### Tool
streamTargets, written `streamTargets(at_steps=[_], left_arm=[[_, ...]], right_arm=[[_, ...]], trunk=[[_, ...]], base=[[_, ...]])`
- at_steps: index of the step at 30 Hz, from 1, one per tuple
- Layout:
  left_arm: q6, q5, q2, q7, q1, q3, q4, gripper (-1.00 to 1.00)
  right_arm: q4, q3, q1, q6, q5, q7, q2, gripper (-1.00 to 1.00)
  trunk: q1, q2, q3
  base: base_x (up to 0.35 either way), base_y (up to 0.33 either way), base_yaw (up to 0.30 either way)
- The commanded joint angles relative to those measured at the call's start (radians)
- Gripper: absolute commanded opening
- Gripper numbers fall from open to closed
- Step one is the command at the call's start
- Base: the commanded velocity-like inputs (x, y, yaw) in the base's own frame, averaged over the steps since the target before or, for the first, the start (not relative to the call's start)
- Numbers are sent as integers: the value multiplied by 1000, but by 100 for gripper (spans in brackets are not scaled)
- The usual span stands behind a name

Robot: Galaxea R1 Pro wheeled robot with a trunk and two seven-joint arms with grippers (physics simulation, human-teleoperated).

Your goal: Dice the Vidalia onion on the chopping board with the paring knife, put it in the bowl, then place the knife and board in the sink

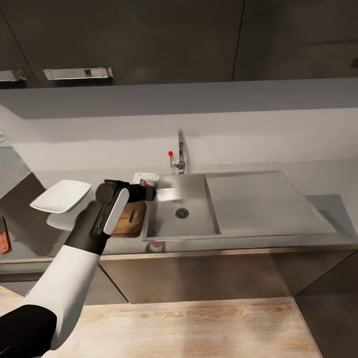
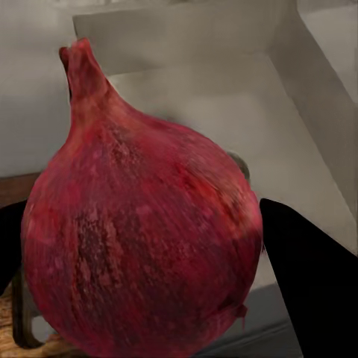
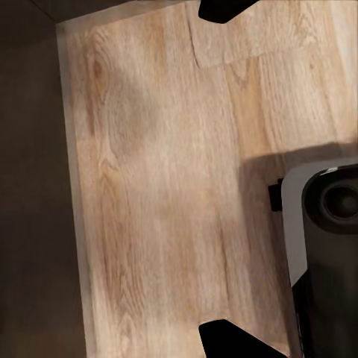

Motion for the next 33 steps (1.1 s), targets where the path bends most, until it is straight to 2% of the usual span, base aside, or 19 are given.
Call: streamTargets(at_steps=[1,5,13,26,33], left_arm=[[4,6,0,5,-1,0,-2,-100],[4,6,0,5,0,0,-4,-100],[4,6,0,5,38,0,-4,-100],[2,4,0,5,43,0,5,-100],[2,4,0,5,49,0,22,-100]], right_arm=[[-2,8,1,-1,-8,-7,-1,100],[-2,8,1,-1,-8,-7,-1,100],[-2,8,1,-1,-8,-7,-1,100],[-2,8,1,-1,-8,-7,-1,100],[-2,8,1,-1,-9,-7,-1,100]], trunk=[[1,-2,0],[1,-2,6],[1,-2,19],[1,-2,39],[1,-2,45]], base=[[-3,306,0],[-1,307,0],[-80,298,0],[-85,264,0],[-1,54,0]])
